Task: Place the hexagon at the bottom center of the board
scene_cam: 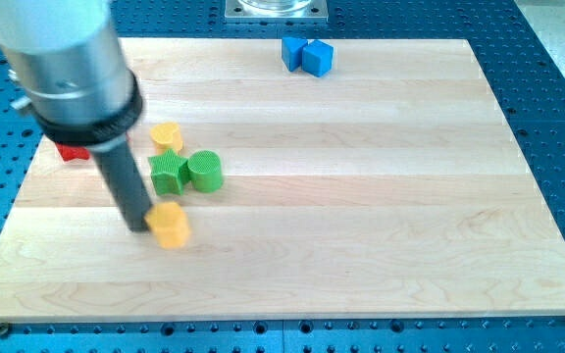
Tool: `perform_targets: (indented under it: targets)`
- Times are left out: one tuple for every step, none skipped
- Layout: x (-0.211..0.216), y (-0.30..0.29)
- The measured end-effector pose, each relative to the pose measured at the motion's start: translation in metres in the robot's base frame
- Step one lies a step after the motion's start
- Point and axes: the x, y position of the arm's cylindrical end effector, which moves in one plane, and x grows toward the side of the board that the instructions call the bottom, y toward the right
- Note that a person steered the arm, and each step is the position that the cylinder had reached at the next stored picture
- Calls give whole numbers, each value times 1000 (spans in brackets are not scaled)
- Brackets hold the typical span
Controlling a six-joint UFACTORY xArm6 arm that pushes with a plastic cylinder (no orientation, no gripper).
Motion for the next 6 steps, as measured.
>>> perform_targets:
  targets:
    - [27,66]
    - [4,46]
    - [3,75]
    - [8,82]
    - [25,81]
    - [38,80]
